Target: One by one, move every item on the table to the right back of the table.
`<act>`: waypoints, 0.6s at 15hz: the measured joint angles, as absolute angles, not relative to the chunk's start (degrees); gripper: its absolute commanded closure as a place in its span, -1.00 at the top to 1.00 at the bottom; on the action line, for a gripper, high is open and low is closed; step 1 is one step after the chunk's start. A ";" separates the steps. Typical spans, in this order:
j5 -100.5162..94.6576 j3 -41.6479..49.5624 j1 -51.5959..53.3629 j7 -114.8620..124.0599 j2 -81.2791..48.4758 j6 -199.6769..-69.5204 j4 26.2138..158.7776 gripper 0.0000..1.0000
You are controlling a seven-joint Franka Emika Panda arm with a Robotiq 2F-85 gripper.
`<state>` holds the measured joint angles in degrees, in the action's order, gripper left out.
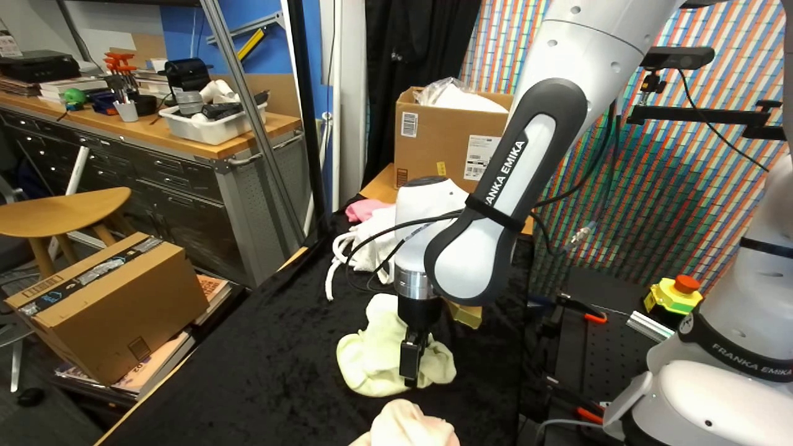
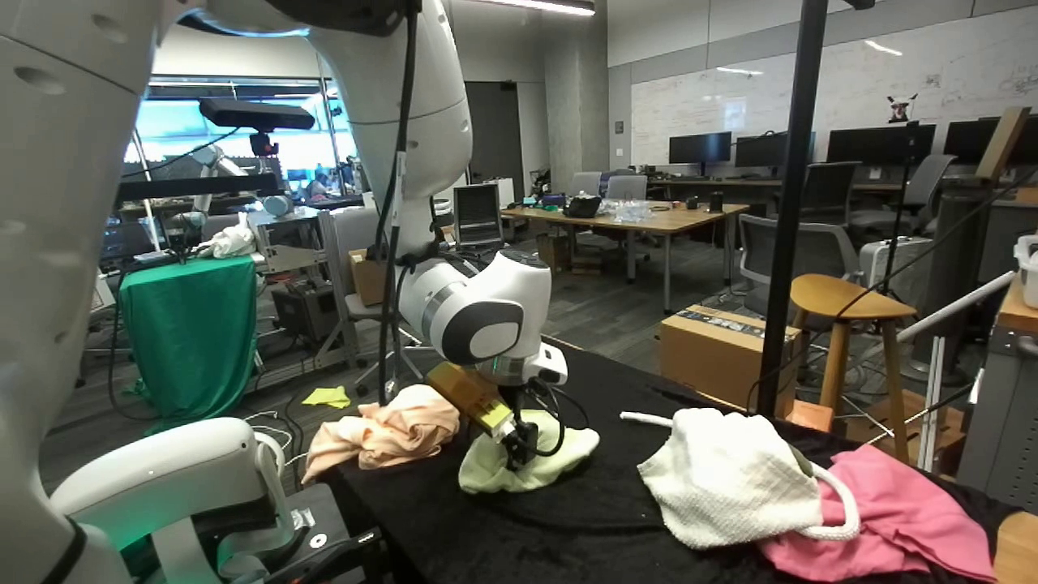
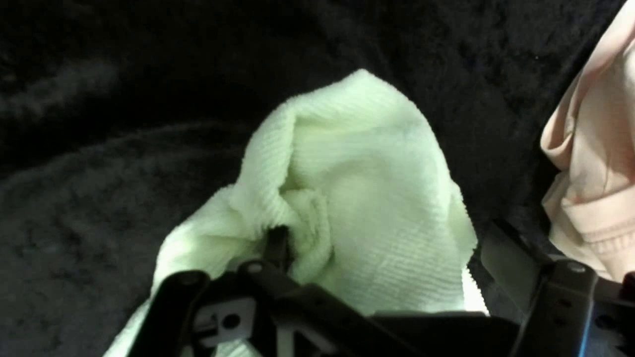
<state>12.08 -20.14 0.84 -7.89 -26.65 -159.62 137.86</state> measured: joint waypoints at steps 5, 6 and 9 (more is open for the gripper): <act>12.08 -20.29 0.84 -7.90 -26.87 -160.51 138.36 1.00; 12.08 -20.29 0.84 -7.90 -26.83 -161.01 138.41 1.00; 12.08 -20.26 0.76 -7.89 -26.58 -162.33 138.44 1.00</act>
<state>12.08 -20.26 0.76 -7.89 -26.58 -162.33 138.44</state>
